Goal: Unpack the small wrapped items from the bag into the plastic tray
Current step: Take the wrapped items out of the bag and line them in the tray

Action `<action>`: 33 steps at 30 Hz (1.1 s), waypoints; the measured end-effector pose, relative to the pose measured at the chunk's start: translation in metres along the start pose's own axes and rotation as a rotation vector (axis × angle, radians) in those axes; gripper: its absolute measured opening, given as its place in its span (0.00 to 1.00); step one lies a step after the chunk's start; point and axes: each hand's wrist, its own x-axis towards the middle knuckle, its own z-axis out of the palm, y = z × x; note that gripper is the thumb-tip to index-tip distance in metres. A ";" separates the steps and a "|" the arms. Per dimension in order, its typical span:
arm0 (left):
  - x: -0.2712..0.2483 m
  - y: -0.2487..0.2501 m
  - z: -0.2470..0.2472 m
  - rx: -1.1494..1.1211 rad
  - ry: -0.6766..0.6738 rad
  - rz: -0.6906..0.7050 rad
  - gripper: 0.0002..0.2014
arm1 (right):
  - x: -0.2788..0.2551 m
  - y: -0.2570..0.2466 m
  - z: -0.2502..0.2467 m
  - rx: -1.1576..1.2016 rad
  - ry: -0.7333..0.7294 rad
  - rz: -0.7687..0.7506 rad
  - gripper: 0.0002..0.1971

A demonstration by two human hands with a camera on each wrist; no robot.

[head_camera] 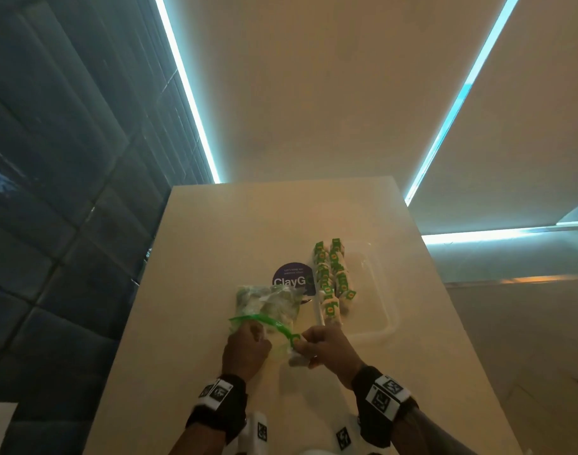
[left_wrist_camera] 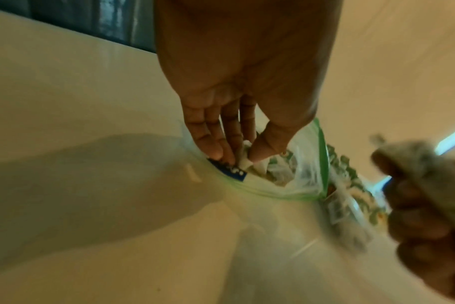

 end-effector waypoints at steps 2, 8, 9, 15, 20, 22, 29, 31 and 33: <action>-0.007 -0.010 -0.002 -0.222 -0.051 -0.058 0.12 | 0.000 0.000 0.002 0.039 -0.013 0.011 0.09; -0.040 -0.014 -0.018 -0.714 -0.236 -0.058 0.15 | -0.005 -0.005 0.008 0.163 -0.075 0.072 0.03; -0.044 -0.014 -0.021 -0.742 -0.253 -0.045 0.16 | -0.006 -0.006 0.009 0.182 -0.096 0.078 0.03; -0.058 -0.009 -0.030 -0.772 -0.303 0.037 0.16 | -0.010 -0.016 0.019 0.213 -0.155 0.054 0.05; -0.065 -0.002 -0.036 -0.832 -0.362 0.074 0.11 | -0.012 -0.021 0.022 0.270 -0.136 0.021 0.04; -0.067 0.000 -0.039 -0.900 -0.372 0.028 0.13 | -0.013 -0.022 0.021 0.334 -0.162 0.033 0.05; -0.069 0.010 -0.040 -0.812 -0.335 0.095 0.09 | -0.020 -0.026 0.022 0.366 -0.260 0.041 0.02; -0.067 0.011 -0.038 -0.799 -0.355 0.102 0.11 | -0.020 -0.025 0.019 0.366 -0.266 0.041 0.01; -0.067 0.013 -0.037 -0.796 -0.354 0.123 0.12 | -0.020 -0.024 0.017 0.356 -0.266 0.042 0.03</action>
